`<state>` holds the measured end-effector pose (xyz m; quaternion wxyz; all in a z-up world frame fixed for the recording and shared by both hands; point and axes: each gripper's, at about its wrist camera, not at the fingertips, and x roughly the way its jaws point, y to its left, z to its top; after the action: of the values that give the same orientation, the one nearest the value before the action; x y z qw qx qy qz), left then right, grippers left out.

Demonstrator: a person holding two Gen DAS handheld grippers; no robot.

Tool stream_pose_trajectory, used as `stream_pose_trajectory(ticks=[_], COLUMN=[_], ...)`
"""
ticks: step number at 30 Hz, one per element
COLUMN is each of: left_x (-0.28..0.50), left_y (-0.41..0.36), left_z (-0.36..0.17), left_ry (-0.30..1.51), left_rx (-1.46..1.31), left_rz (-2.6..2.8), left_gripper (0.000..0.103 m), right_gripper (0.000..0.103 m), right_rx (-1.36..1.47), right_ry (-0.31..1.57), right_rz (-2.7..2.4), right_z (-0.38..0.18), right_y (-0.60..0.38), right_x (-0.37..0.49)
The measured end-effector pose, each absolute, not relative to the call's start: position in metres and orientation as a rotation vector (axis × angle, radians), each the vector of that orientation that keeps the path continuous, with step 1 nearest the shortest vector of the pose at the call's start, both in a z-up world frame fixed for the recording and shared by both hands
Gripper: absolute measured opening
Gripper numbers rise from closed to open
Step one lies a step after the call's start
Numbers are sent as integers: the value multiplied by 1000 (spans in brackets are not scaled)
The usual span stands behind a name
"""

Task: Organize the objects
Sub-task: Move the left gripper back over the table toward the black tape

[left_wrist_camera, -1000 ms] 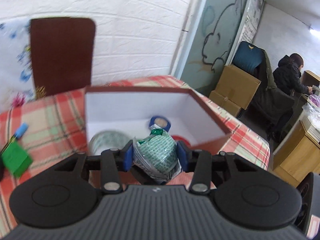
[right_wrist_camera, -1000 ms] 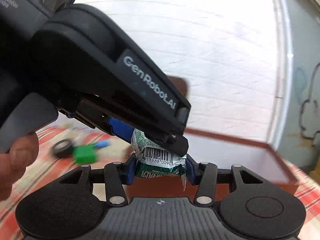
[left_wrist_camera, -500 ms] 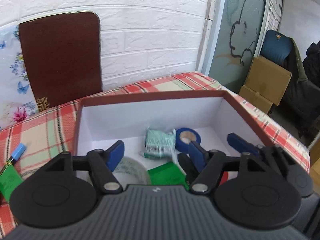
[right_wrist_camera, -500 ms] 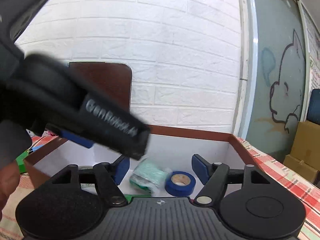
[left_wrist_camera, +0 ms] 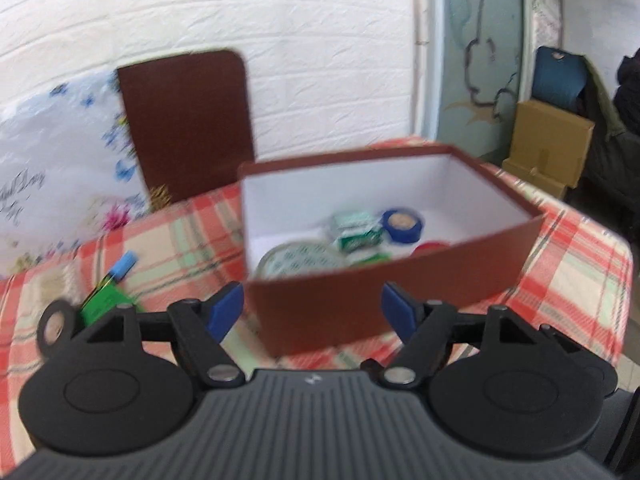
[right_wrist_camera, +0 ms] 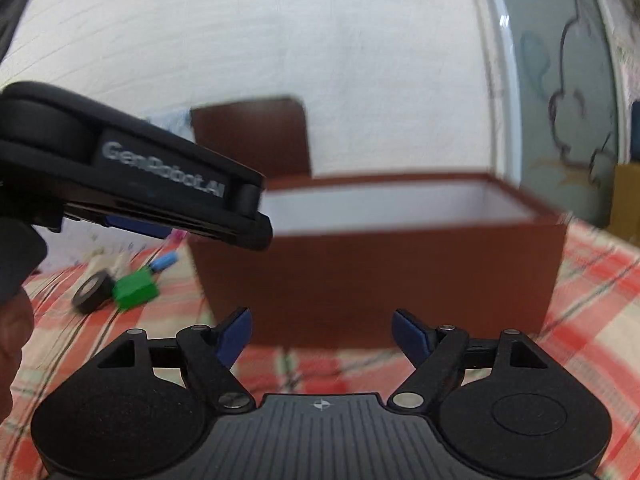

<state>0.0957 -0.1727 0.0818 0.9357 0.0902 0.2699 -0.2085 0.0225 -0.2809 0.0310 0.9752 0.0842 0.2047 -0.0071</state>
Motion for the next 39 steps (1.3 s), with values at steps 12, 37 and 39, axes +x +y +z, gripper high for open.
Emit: stream_pose_trajectory(ticks=[12, 37, 39], left_x=[101, 94, 99], left_y=[-80, 58, 79], left_z=[20, -12, -12], left_ry=[716, 676, 674], left_rx=[182, 97, 90], left_rz=[-167, 6, 60], left_gripper=[77, 94, 95], right_gripper=[75, 75, 75], right_rx=[77, -131, -146], right_ry=[557, 603, 601], right_rz=[119, 238, 257], right_z=[22, 27, 28], right_y=[-204, -124, -115], right_x=[24, 6, 10])
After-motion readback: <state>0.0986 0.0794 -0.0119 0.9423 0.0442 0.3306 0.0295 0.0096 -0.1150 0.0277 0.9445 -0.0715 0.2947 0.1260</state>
